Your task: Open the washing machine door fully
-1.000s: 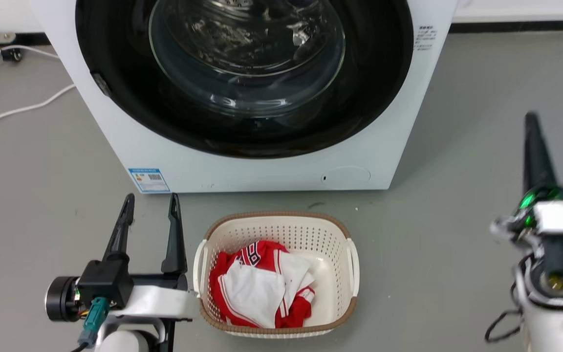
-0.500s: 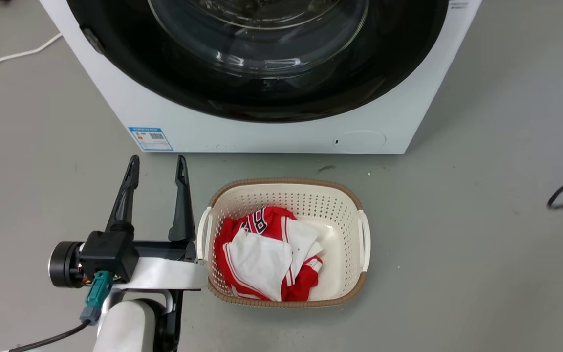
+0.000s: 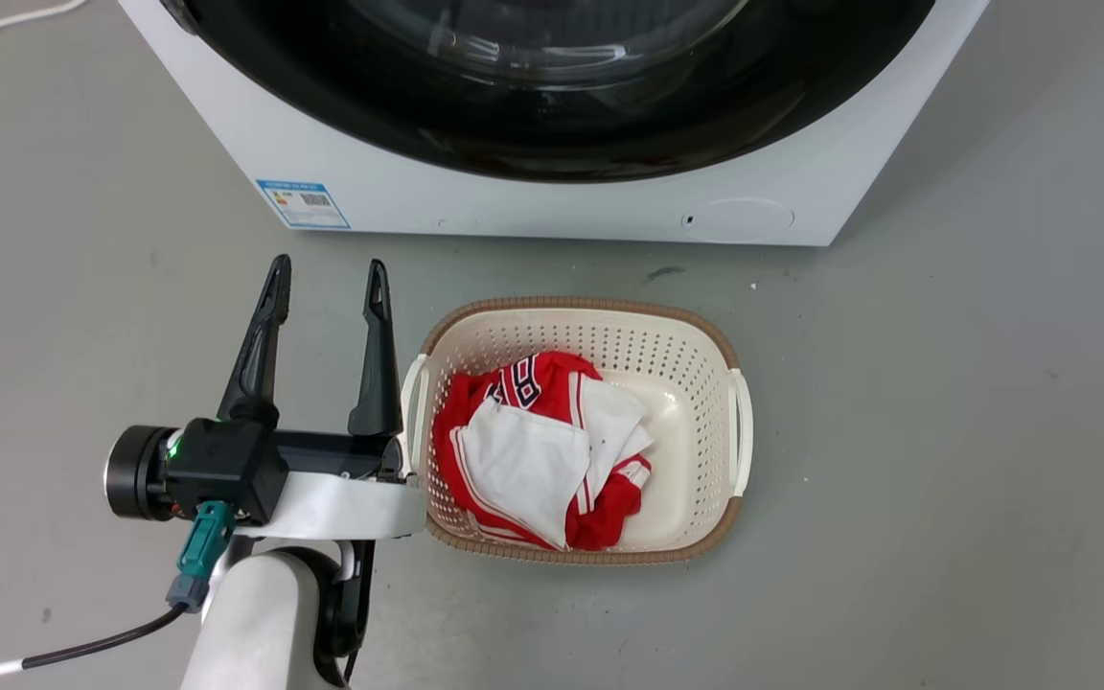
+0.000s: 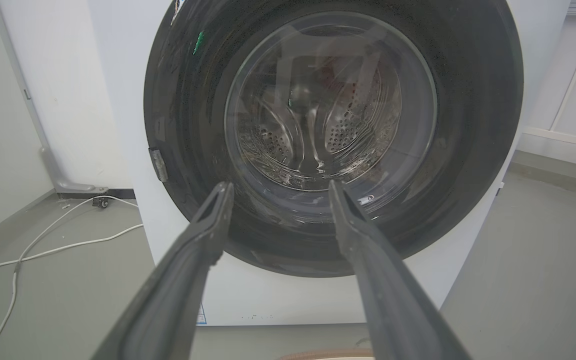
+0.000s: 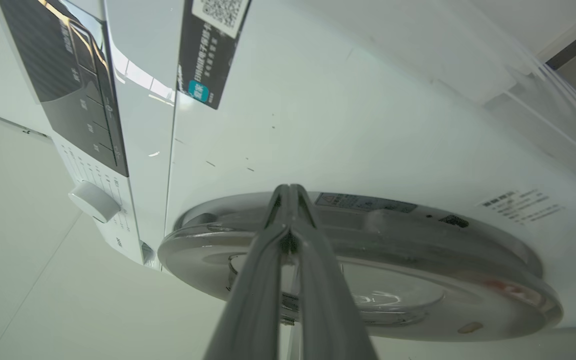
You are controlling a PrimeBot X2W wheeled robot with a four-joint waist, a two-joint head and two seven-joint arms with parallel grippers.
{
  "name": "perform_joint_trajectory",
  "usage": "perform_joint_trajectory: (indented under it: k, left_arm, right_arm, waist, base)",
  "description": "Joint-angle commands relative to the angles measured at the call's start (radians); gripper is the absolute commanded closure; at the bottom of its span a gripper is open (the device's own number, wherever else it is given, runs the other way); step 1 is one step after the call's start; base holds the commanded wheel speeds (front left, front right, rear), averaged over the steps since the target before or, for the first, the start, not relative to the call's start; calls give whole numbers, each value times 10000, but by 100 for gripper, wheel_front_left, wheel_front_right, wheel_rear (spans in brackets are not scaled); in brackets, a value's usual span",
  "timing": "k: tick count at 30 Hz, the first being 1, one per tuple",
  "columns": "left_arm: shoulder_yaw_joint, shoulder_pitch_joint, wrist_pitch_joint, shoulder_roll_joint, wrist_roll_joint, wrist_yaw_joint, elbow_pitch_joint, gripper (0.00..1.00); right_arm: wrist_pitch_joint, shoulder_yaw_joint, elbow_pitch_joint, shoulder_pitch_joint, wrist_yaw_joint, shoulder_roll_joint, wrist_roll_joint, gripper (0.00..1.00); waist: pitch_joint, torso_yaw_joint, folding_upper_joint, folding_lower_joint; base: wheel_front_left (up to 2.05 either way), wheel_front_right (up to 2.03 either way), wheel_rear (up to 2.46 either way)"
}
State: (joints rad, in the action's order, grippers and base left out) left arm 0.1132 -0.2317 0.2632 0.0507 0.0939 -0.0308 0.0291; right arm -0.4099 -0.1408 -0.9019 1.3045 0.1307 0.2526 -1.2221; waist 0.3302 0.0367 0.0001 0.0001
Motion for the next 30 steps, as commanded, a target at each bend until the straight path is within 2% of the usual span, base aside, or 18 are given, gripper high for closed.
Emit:
perform_joint_trajectory:
  k: [1,8,16,23,30]
  left_arm:
    - [6,-137,22,-8,-6,-38,36,0]
    - [145,-458,23,-7,41,-101,184,0]
    - [307,-663,22,-8,121,-172,256,0]
    - [397,-733,22,-8,157,-260,270,0]
    - [497,-804,22,-7,211,-309,212,0]
  right_arm:
    - [-106,116,-202,223,0,52,167,100]
    - [-687,569,-1387,1437,0,-85,999,100]
    - [-973,918,-2019,2184,0,-32,1707,100]
    - [-1276,944,-2272,2488,0,5,1906,100]
    - [-2379,859,-2335,2487,0,-332,1618,100]
  waist:
    - [147,42,-1,-1]
    - [642,179,-1,-1]
    - [1085,379,-1,-1]
    - [1339,483,-1,-1]
    - [1394,502,-1,-1]
  base:
    - [0,0,0]
    - [0,0,0]
    - [0,0,0]
    - [0,0,0]
    - [0,0,0]
